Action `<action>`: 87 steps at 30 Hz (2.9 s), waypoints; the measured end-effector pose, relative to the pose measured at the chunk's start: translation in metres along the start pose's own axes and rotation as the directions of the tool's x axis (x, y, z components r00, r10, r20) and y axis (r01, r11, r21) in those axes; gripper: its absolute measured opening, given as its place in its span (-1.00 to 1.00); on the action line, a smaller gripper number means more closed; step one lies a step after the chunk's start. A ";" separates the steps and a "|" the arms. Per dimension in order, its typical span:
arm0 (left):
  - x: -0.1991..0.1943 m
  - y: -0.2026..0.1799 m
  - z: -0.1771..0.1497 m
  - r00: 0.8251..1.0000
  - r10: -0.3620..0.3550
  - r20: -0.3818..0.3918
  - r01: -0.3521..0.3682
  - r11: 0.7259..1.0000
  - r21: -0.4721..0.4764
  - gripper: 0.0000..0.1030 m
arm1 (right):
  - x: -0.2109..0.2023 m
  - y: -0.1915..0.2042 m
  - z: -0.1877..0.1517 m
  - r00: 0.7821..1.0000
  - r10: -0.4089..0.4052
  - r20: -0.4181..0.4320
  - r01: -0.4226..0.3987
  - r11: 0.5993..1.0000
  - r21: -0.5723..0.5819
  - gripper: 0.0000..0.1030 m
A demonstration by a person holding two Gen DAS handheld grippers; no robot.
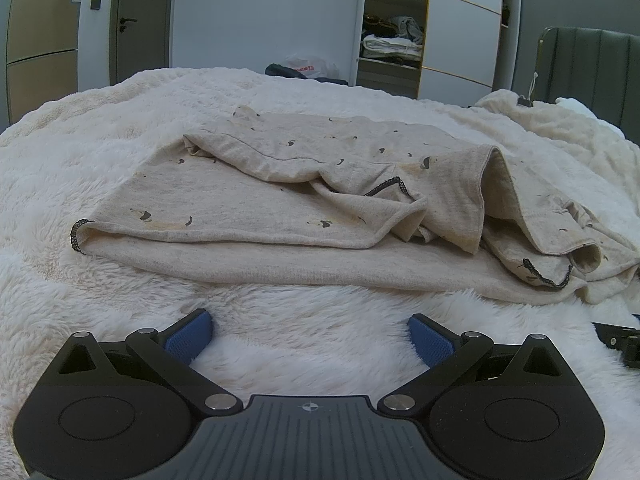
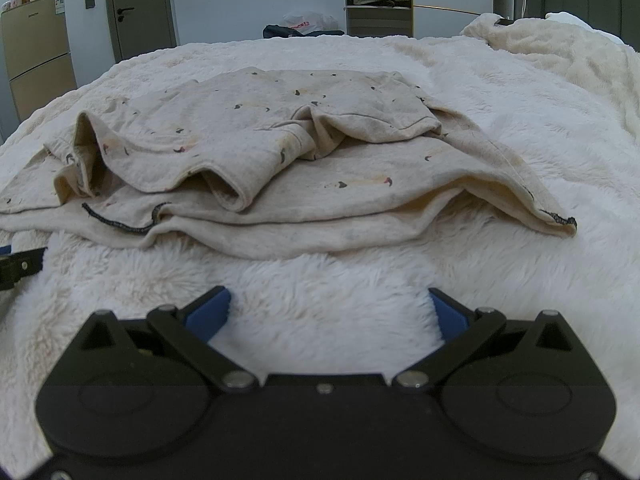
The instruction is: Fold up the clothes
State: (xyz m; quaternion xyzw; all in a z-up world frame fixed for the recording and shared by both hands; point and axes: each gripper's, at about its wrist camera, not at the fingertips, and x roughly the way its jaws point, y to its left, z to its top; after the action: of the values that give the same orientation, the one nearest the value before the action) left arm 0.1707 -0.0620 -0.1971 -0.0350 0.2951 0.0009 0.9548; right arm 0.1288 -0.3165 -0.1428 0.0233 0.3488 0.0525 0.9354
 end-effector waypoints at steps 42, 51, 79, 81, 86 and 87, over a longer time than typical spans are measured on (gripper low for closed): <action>-0.024 0.115 0.147 0.967 -0.121 0.224 0.169 0.963 -0.209 1.00 | -0.040 0.049 0.067 0.997 0.032 -0.073 -0.045 0.979 -0.197 1.00; 0.001 0.175 0.147 0.985 -0.139 0.102 0.167 0.915 -0.368 0.99 | -0.056 0.169 0.194 0.986 0.138 -0.097 -0.160 0.943 -0.292 1.00; 0.054 0.162 0.125 0.934 -0.324 -0.153 0.260 0.906 -0.334 -0.89 | 0.228 0.382 0.263 0.817 -0.034 -0.575 -0.030 0.994 -0.102 -0.85; 0.046 0.162 0.130 0.938 -0.325 -0.120 0.272 0.906 -0.325 -0.92 | 0.216 0.368 0.267 0.827 0.009 -0.563 -0.054 0.997 -0.063 -0.88; 0.026 0.156 0.138 0.915 -0.402 -0.048 0.366 0.872 -0.326 -0.93 | 0.178 0.337 0.281 0.848 0.093 -0.522 -0.111 0.994 -0.003 -0.89; 0.023 0.153 0.140 0.908 -0.417 -0.034 0.385 0.866 -0.318 -0.93 | 0.170 0.331 0.284 0.851 0.113 -0.513 -0.125 0.992 0.011 -0.89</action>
State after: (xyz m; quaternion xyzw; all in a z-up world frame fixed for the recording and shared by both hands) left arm 0.2648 0.0992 -0.1049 -0.2419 0.3259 -0.1539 0.9009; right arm 0.4151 0.0297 -0.0124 0.0193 0.5824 0.1186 0.8040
